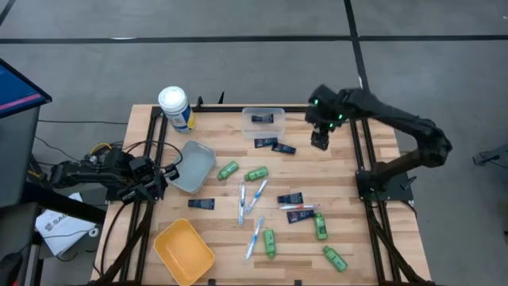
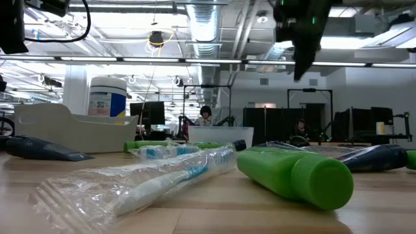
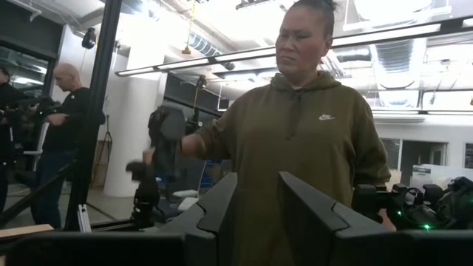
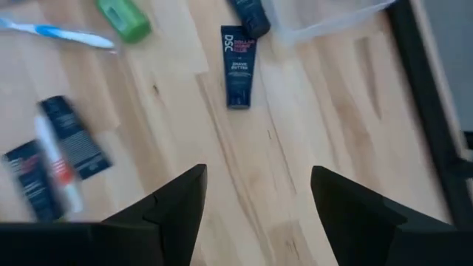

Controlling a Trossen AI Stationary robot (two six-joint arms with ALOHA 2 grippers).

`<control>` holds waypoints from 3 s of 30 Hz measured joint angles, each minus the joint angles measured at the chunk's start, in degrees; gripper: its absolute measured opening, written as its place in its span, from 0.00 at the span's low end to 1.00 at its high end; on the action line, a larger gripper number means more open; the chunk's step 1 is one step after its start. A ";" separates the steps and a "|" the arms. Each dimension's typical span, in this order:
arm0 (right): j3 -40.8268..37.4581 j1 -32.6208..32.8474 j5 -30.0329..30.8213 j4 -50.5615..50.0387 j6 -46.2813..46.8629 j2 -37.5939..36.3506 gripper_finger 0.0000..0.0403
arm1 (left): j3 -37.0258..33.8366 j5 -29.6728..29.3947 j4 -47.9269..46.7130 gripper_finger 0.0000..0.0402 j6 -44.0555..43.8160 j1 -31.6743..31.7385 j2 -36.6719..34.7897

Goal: Pick & Place Travel size toiletries
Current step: Put the blue shave cream into the transparent bin

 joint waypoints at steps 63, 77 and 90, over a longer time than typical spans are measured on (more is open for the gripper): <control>-10.00 2.52 -0.03 30.84 -6.54 29.25 0.63 | 0.00 0.02 0.00 0.23 0.00 0.00 0.00; -8.19 2.06 0.27 23.19 -8.09 29.51 0.27 | 0.00 0.02 0.01 0.23 0.00 0.00 0.00; -0.67 2.05 -2.10 12.89 -10.90 17.62 0.29 | 0.00 0.02 0.00 0.23 0.00 0.01 0.02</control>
